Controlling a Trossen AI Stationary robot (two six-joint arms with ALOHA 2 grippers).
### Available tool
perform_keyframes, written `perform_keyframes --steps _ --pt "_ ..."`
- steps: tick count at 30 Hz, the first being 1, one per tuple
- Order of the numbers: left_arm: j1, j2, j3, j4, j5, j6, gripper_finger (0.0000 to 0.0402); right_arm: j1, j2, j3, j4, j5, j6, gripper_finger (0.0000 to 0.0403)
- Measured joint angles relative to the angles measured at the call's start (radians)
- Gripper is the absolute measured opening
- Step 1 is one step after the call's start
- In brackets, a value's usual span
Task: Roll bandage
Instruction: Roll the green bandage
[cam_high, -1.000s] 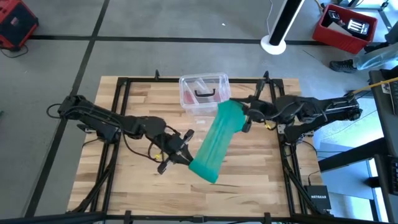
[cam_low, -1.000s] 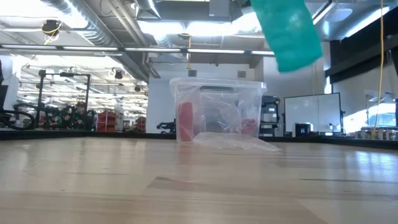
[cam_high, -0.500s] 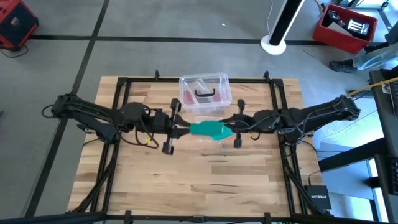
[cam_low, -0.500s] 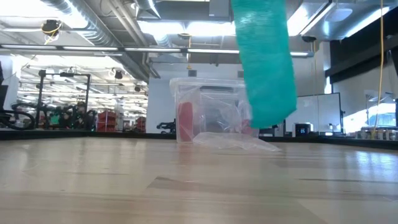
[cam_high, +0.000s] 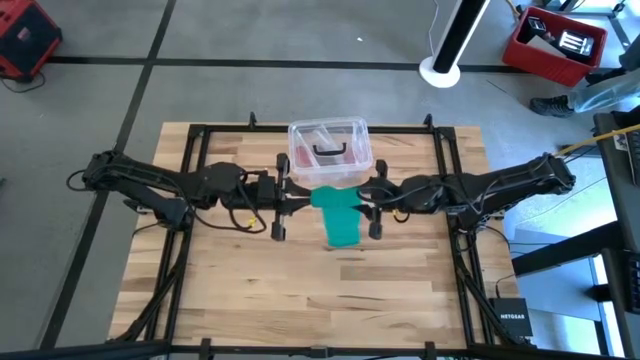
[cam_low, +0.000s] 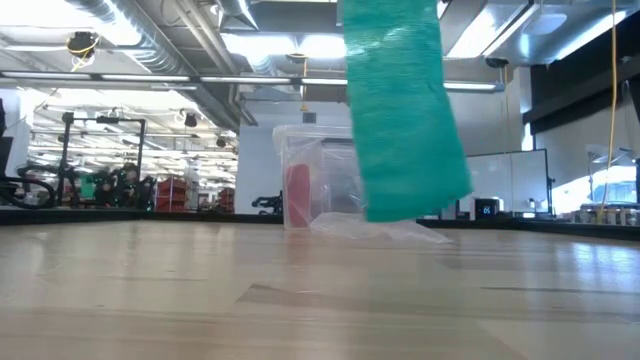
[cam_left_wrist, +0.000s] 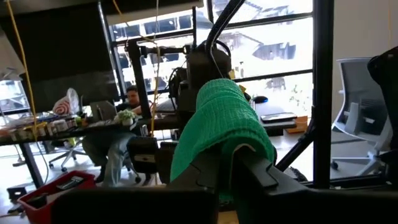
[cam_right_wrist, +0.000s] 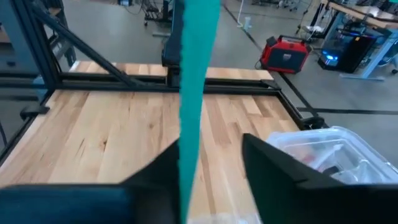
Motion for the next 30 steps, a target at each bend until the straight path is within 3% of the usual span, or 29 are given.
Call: perform_keyframes --steps 5,9,12,19,24,27,30 --pt "-0.006 0.000 0.000 0.008 -0.001 0.000 0.0015 0.000 -0.018 0.054 -0.161 -0.001 0.003 0.0209" --pt "-0.006 0.000 0.000 0.011 -0.001 -0.003 0.0015 0.002 -0.019 -0.011 -0.160 -0.043 0.034 0.0223" --pt "-0.006 0.000 0.000 0.007 -0.002 -0.003 0.0015 0.020 -0.019 -0.116 -0.002 -0.063 0.058 0.0224" --pt "-0.007 0.000 0.000 0.015 -0.002 -0.003 0.0015 0.054 -0.013 -0.372 0.482 0.021 0.024 0.0225" --pt "-0.006 0.000 0.000 0.018 -0.002 -0.003 0.0015 0.029 0.034 -0.416 0.597 0.068 0.021 0.0225" --pt "-0.006 0.000 0.000 0.017 -0.002 -0.001 0.0015 0.019 0.059 -0.414 0.642 0.051 -0.014 0.0208" --pt "-0.005 0.000 0.000 0.018 -0.002 0.000 0.0015 0.020 0.065 -0.415 0.640 0.051 -0.045 0.0136"
